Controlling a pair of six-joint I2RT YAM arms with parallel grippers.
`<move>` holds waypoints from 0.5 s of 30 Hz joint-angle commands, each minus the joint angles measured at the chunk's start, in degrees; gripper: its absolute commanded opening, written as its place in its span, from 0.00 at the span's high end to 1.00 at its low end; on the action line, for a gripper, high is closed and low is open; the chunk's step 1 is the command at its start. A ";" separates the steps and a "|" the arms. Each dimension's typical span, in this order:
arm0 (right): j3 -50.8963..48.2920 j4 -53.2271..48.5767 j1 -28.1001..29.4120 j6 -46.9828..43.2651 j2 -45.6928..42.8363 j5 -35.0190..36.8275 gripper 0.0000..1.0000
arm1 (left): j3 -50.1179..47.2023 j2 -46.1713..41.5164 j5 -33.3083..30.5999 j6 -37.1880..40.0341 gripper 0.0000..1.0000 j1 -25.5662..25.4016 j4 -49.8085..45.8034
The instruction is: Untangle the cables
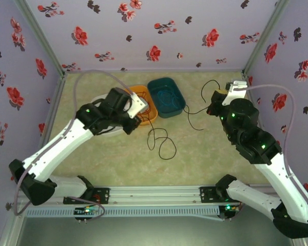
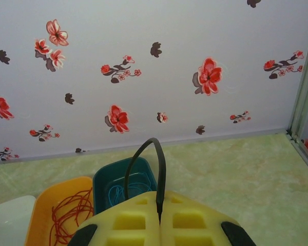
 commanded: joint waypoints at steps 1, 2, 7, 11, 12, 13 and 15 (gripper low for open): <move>-0.88 2.36 -0.43 1.19 0.05 0.41 1.00 | 3.71 -2.08 -9.72 -6.30 1.00 3.19 -2.05; -1.06 2.47 -0.43 1.24 0.05 0.29 1.00 | 4.21 -2.36 -11.06 -6.54 1.00 3.96 -2.08; -0.90 1.74 -0.43 1.12 0.16 0.37 1.00 | 6.64 -2.95 -19.42 -7.19 1.00 8.11 -2.08; -1.15 1.65 -0.51 1.34 0.18 0.41 1.00 | 7.26 -2.61 -24.06 -6.45 1.00 11.15 -1.55; -1.24 1.84 -0.51 1.41 0.27 0.28 1.00 | 6.81 -2.58 -24.46 -6.10 1.00 11.89 -0.45; -1.37 1.95 -0.51 1.50 0.33 0.17 1.00 | 6.01 -2.63 -24.50 -5.77 1.00 12.77 0.93; -1.37 2.14 -0.51 1.58 0.55 0.04 1.00 | 4.38 -2.36 -24.48 -5.71 1.00 14.83 3.26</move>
